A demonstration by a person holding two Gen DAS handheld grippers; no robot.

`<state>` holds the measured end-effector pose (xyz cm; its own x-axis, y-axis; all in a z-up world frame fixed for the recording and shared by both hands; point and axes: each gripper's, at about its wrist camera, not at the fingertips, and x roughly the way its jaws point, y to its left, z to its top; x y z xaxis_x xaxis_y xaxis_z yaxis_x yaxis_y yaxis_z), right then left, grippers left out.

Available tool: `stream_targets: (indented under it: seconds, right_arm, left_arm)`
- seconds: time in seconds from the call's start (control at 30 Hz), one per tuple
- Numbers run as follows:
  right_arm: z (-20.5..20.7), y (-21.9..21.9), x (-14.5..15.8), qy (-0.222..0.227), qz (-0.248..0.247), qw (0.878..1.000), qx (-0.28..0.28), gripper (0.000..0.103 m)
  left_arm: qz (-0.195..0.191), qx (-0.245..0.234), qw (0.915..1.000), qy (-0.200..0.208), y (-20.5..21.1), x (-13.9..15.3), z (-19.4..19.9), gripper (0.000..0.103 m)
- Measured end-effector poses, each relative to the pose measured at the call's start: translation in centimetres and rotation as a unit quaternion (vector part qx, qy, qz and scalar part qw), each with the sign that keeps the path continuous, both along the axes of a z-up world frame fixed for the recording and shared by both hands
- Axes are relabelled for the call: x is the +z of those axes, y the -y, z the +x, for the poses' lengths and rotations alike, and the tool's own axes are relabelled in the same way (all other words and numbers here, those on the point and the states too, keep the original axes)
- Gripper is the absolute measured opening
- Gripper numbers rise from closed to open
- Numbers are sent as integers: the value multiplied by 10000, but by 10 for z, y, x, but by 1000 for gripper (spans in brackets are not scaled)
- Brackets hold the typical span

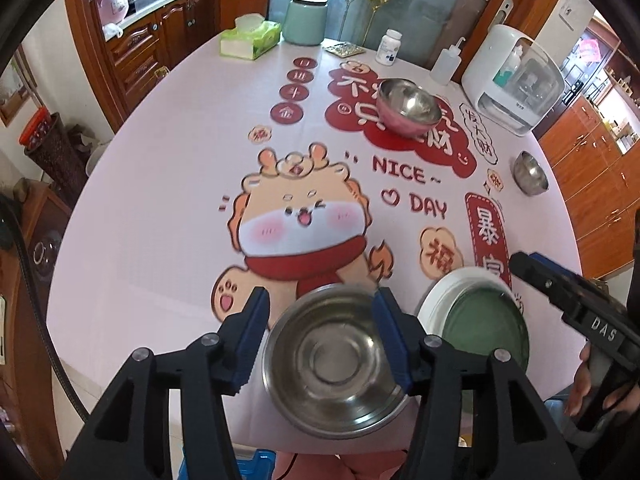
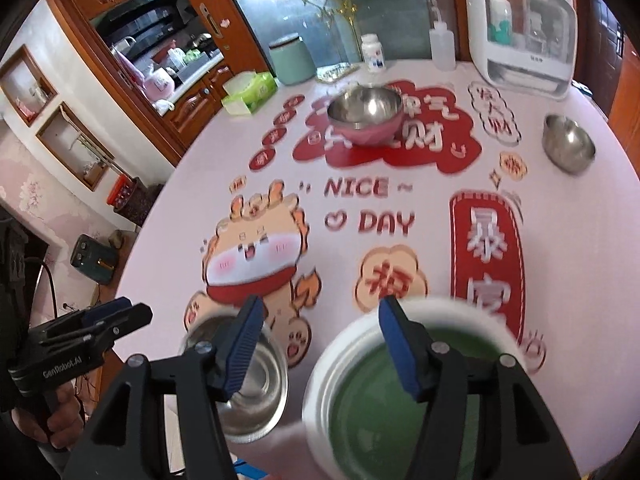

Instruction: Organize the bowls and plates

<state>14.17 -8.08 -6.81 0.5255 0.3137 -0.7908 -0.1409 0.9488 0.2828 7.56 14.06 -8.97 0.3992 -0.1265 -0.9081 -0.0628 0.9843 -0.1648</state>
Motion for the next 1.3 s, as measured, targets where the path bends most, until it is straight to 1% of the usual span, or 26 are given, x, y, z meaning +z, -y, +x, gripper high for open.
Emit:
stream_targets:
  seconds: [0.1, 0.13, 0.23, 0.3, 0.4, 0.53, 0.77, 0.87, 0.97, 1.23, 1.3]
  right_arm:
    - [15, 8, 12, 106, 36, 9999, 53, 62]
    - [21, 10, 16, 130, 48, 9999, 53, 65]
    - [38, 19, 25, 181, 103, 9998, 65, 66]
    - [49, 25, 30, 216, 126, 9996, 89, 66]
    - [67, 32, 35, 253, 118, 9995, 140, 66]
    - [91, 43, 39, 288, 143, 9993, 201, 66]
    - [138, 59, 37, 341, 212, 9988, 271, 66]
    - [161, 65, 32, 349, 237, 9988, 264, 66]
    - [180, 70, 25, 331, 225, 9989, 227, 66]
    - [224, 76, -2, 234, 216, 9994, 131, 66]
    - [231, 76, -10, 194, 247, 9994, 126, 66]
  left_arm:
    - [230, 18, 9997, 43, 9, 13, 14, 54]
    - [319, 28, 9995, 64, 13, 18, 20, 54]
    - [405, 54, 9991, 118, 20, 29, 34, 55]
    - [456, 45, 9988, 166, 26, 35, 45, 59]
    - [601, 17, 9979, 245, 39, 43, 62, 60]
    - [666, -10, 9973, 295, 55, 48, 85, 60]
    - [831, -25, 9962, 269, 85, 41, 132, 61]
    - [886, -26, 9958, 231, 96, 36, 156, 70]
    - [935, -12, 9953, 240, 103, 28, 176, 70]
    - [800, 184, 9965, 170, 105, 6, 235, 70]
    - [690, 237, 9972, 177, 103, -1, 246, 70]
